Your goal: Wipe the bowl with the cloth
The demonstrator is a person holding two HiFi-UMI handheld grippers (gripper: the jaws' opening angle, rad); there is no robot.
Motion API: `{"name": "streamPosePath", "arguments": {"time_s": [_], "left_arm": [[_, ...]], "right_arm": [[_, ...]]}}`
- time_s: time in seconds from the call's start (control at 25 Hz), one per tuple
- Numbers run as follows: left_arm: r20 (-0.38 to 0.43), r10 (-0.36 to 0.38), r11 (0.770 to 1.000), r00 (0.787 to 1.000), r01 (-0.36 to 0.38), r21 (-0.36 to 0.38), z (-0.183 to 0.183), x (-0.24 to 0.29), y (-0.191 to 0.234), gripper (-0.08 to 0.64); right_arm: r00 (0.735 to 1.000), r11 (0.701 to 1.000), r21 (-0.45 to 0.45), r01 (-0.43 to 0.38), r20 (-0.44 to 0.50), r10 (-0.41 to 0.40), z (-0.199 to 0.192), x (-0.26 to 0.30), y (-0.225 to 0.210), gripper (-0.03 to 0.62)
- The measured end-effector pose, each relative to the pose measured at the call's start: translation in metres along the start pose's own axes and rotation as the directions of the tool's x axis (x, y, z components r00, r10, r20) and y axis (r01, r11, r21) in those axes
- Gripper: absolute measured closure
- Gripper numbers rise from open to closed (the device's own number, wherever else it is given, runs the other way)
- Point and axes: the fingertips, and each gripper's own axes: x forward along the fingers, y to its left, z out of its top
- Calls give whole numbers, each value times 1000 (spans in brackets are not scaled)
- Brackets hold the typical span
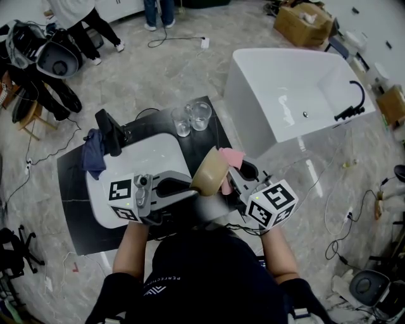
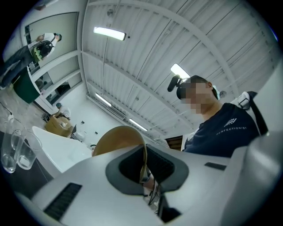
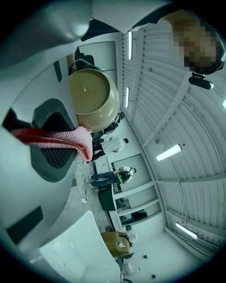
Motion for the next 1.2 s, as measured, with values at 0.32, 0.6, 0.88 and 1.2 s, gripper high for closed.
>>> {"name": "streamPosePath", "arguments": {"time_s": [0.32, 0.6, 0.88, 1.2], "left_arm": [[68, 57, 998, 996, -59, 28, 15, 7, 12, 540], [113, 138, 988, 984, -145, 57, 28, 8, 22, 540], [78, 247, 963, 966, -254, 93, 24, 14, 39, 540], [28, 384, 910, 923, -383, 159, 16, 10, 57, 540]], "right_arm": [[998, 999, 9, -40, -44, 40, -17, 9, 13, 549], [995, 996, -4, -85, -59, 85, -21, 11, 30, 549], [990, 992, -33, -119, -80, 116, -21, 12, 42, 549], [985, 987, -43, -158, -83, 154, -21, 11, 54, 549]]}}
